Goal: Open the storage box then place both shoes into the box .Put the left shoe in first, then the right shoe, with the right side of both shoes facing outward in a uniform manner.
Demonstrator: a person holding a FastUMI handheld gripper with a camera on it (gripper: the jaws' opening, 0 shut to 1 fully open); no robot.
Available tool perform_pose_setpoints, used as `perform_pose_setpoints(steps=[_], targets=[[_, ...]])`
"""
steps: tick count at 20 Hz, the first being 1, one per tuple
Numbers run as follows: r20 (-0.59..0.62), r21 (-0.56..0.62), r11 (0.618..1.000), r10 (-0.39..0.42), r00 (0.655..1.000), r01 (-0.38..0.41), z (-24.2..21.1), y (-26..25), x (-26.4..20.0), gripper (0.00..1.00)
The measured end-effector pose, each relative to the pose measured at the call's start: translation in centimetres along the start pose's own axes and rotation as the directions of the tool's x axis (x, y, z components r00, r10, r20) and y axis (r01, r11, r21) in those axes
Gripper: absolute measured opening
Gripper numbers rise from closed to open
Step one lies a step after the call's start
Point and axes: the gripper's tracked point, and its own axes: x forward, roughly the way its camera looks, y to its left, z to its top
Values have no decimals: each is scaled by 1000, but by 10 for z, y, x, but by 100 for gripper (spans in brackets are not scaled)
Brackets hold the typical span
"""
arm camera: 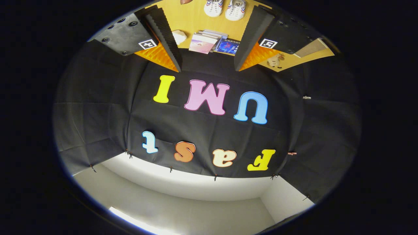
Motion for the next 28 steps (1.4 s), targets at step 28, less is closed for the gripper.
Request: perform_pose_setpoints(steps=[28], targets=[[-143, 986, 161, 949, 281, -42, -325, 287, -28, 97]])
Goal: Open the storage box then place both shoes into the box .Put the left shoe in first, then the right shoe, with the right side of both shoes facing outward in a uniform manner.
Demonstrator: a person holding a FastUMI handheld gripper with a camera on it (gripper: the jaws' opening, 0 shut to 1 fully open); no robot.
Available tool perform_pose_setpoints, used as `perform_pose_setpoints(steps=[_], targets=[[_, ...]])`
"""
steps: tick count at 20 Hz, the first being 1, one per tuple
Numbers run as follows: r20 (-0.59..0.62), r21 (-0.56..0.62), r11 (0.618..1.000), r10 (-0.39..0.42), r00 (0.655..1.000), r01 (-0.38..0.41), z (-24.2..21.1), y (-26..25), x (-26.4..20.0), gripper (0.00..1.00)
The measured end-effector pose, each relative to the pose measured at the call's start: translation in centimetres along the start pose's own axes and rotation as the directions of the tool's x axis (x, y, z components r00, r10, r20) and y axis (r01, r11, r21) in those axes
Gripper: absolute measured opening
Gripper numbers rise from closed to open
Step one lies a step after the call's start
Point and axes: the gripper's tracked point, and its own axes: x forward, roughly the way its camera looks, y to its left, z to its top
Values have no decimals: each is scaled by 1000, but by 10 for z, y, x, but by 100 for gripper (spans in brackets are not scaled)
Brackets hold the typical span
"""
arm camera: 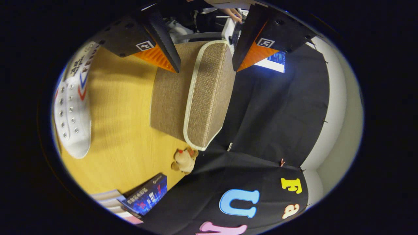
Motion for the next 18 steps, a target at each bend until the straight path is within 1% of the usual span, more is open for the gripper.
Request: perform_pose_setpoints(steps=[2, 5, 6, 10, 11, 12, 14, 15, 16, 17, 18], targets=[[-26, 63, 997, 51, 998, -49, 1, -3, 17, 97], [-19, 160, 979, 133, 991, -128, 10, 1, 29, 97], [-18, 179, 973, 148, 989, -143, 10, 1, 32, 97], [-38, 216, 963, 172, 984, -160, 2, -3, 36, 97], [-41, 227, 958, 187, 981, -173, 3, -1, 37, 97], [-44, 236, 954, 199, 979, -183, 0, 1, 37, 95], [-53, 254, 945, 227, 972, -206, -1, 7, 35, 95], [-59, 256, 948, 211, 976, -190, 0, 3, 36, 94], [-63, 278, 942, 215, 975, -190, 0, 2, 36, 76], [-68, 308, 928, 244, 967, -212, -1, 8, 33, 57], [-74, 299, 931, 243, 967, -211, -1, 8, 35, 57]])
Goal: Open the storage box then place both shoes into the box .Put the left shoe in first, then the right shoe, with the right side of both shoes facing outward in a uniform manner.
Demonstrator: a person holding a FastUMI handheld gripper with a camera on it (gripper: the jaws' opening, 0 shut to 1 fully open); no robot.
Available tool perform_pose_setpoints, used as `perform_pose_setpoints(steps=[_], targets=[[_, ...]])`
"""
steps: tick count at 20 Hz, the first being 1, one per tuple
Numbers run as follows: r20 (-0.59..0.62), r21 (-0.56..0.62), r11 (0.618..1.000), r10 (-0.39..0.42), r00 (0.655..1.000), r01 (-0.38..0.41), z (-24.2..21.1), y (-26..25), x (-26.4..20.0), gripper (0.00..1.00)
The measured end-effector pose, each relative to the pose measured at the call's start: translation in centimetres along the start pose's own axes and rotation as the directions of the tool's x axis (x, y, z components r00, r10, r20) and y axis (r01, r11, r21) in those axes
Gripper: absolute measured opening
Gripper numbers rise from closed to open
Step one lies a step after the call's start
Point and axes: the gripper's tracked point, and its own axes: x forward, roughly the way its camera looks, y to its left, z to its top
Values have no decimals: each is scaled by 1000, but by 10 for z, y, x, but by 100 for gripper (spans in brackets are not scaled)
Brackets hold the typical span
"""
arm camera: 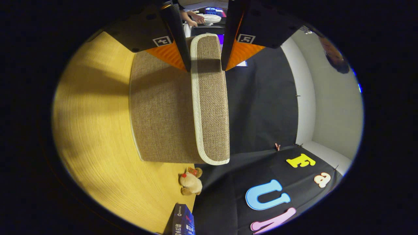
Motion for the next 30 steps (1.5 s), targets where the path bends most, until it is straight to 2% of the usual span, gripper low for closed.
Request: perform_pose_setpoints(steps=[1, 3, 6, 9, 10, 11, 12, 13, 15, 18, 21, 30], targets=[[0, -7, 1000, -6, 1000, 6, 0, 1, -3, 47], [-21, -13, 998, 61, 998, -61, -10, 19, -6, 26], [-26, -60, 982, 176, 984, -177, -22, 56, -17, 26], [2, -72, 974, 214, 977, -213, -16, 75, -11, 26], [11, -92, 975, 203, 979, -202, -16, 77, -6, 26], [67, -120, 989, 94, 993, -85, 13, 53, -13, 26], [79, -96, 993, 75, 994, -68, 3, 52, 5, 6], [105, -93, 994, 61, 993, -52, 7, 55, 6, 5], [131, -91, 992, 99, 986, -87, 9, 73, 4, 5], [119, -112, 985, 143, 983, -130, 1, 99, 13, 5], [96, -144, 980, 151, 984, -136, -5, 128, 26, 5], [-14, -334, 936, 116, 993, -114, -26, 201, 121, 6]])
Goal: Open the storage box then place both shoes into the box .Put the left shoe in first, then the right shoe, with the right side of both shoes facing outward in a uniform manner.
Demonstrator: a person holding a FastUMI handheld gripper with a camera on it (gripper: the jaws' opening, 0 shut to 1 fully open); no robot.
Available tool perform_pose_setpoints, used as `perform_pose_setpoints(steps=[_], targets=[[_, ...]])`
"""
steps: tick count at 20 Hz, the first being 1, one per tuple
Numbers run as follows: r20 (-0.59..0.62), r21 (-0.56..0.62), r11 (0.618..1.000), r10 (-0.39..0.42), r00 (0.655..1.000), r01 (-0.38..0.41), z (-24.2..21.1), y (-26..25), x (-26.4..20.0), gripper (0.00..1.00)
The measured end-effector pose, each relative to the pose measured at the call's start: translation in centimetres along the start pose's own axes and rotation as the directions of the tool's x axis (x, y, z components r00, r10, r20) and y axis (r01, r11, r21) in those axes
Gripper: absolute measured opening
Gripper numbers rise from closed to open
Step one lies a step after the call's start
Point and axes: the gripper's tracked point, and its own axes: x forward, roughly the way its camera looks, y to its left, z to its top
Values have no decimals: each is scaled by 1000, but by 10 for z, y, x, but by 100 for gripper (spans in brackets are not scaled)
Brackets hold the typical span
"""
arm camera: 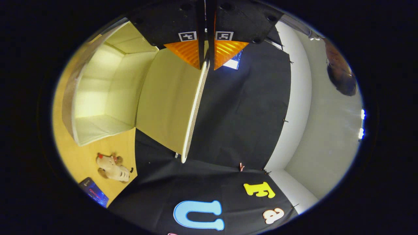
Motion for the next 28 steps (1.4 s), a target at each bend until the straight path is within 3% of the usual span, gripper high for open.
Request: perform_pose_setpoints(steps=[6, 8, 11, 14, 15, 19, 23, 25, 28], targets=[[-66, -53, 998, -47, 997, 44, -13, -6, 81, 6], [-89, -85, 994, -79, 993, 71, -20, -12, 103, 12], [-127, -178, 973, -173, 977, 150, -29, -31, 125, 37], [-144, -287, 930, -280, 949, 231, -34, -54, 127, 86], [-137, -315, 911, -321, 937, 266, -32, -63, 123, 94], [-87, -355, 864, -411, 908, 357, -15, -74, 91, 96], [28, -373, 835, -425, 905, 404, 20, -55, 27, 96], [109, -404, 783, -473, 874, 473, 41, -55, -20, 96], [244, -431, 669, -560, 792, 605, 76, -62, -96, 96]])
